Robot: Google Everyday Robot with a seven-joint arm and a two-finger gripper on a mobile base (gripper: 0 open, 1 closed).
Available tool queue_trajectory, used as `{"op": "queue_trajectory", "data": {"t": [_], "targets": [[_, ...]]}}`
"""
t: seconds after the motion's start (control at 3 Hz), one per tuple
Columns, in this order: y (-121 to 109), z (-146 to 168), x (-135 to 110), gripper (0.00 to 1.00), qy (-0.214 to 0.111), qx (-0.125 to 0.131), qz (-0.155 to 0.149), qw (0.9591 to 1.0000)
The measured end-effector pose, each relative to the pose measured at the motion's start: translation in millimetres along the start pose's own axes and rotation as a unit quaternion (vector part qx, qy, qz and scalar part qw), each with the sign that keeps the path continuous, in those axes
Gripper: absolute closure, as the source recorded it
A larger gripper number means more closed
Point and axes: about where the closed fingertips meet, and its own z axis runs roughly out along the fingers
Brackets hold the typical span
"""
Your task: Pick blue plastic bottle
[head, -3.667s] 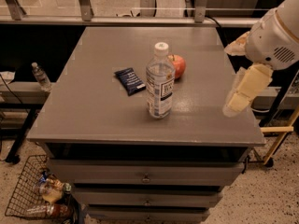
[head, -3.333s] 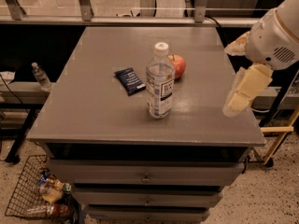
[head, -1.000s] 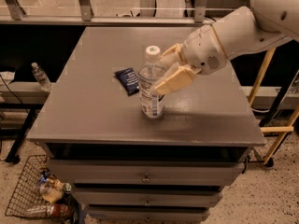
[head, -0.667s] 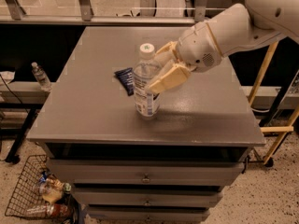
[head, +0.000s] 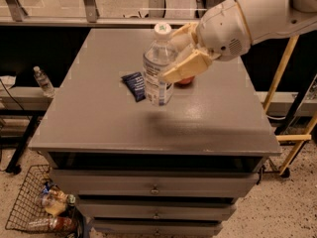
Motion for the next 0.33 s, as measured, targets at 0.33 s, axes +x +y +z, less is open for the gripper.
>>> {"op": "queue_trajectory", "data": {"t": [0.33], "targets": [[-0.3,-12.0,-8.4,1.00,-0.006,0.009,-0.010,0.9999]]}}
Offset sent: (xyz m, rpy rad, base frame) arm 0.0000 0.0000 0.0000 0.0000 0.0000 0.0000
